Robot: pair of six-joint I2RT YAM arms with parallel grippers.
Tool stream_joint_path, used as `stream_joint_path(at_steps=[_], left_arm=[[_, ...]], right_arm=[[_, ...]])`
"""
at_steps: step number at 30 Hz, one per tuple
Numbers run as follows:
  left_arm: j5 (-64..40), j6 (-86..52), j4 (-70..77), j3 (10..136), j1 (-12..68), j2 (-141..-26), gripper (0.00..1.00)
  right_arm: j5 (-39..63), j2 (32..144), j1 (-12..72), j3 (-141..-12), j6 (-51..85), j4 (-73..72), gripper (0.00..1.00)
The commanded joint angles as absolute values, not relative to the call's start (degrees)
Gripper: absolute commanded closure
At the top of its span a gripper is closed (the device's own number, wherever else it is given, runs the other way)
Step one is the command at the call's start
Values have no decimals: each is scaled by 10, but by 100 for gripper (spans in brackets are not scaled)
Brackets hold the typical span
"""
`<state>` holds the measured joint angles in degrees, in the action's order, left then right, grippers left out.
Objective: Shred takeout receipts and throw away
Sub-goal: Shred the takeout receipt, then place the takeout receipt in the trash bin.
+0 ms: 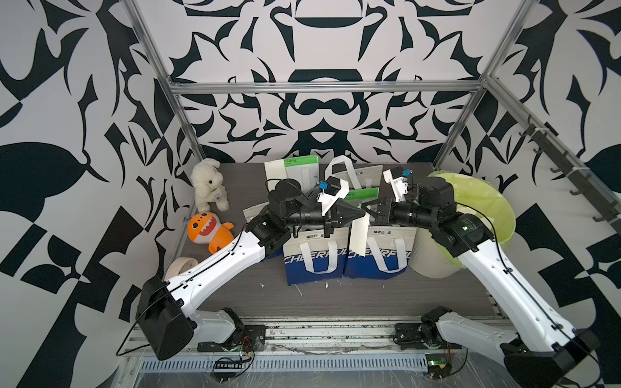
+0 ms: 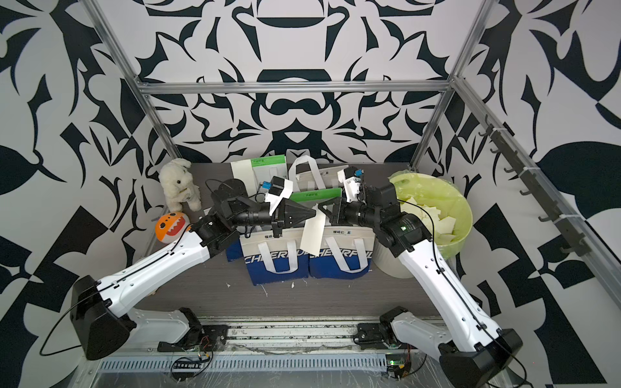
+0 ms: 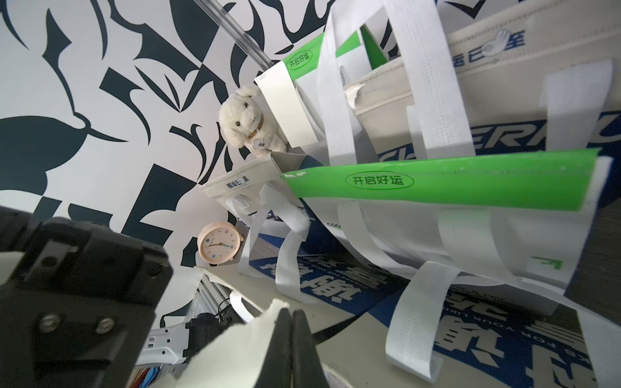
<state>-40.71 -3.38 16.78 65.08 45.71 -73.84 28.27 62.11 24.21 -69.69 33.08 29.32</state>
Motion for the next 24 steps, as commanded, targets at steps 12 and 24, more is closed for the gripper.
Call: stream_joint_path(at_steps=[12, 24], left_arm=[[-335, -13, 168, 605, 458, -619, 100], [-256, -30, 97, 857, 458, -836, 100]], right_arm=[[200, 632, 243, -746, 280, 356, 100], [100, 478, 243, -810, 172, 488, 100]])
